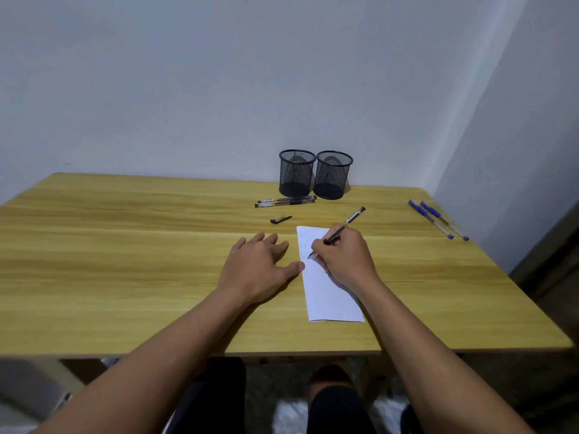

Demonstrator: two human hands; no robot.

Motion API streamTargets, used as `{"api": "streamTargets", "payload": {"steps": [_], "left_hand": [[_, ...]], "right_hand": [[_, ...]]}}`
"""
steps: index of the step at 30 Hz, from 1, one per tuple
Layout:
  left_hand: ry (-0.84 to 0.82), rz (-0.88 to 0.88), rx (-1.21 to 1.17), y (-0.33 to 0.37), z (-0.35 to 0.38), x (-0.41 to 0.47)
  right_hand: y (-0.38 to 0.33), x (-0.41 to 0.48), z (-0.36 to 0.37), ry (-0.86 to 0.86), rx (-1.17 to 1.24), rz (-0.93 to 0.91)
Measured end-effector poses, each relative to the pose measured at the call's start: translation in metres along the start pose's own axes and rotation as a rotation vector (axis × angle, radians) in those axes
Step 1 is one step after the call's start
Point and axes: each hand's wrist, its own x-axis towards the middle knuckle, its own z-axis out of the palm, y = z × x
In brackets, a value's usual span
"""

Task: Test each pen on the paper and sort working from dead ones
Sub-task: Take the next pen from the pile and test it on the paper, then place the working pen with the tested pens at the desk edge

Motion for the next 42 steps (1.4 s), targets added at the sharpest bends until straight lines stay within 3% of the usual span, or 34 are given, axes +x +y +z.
{"api": "streamTargets", "payload": {"steps": [10, 16, 19, 25, 28, 35, 42], "left_hand": [[0.016, 0.0, -0.023, 0.001, -0.003, -0.002], [0.291, -0.18, -0.427, 0.0, -0.016, 0.009], [0.328, -0.242, -0.356, -0.001, -0.018, 0.037], [0.277, -0.22, -0.078, -0.005, -0.008, 0.073], [0.287, -0.191, -0.052, -0.006, -0.005, 0.073], [0.369, -0.146, -0.508, 0.002, -0.022, 0.052], [0.283, -0.016, -0.748, 0.018, -0.047, 0.043]], "right_hand": [[-0.012, 0.001, -0.007, -0.041, 0.331, 0.131], [-0.02, 0.012, -0.017, -0.044, 0.39, 0.092], [-0.023, 0.018, -0.02, -0.021, 0.376, 0.072], [-0.03, 0.023, -0.03, -0.033, 0.41, 0.03], [-0.027, 0.024, -0.034, -0.054, 0.423, 0.021], [-0.02, 0.023, -0.033, -0.035, 0.447, 0.039], [-0.034, 0.016, -0.037, -0.018, 0.639, 0.023]]}}
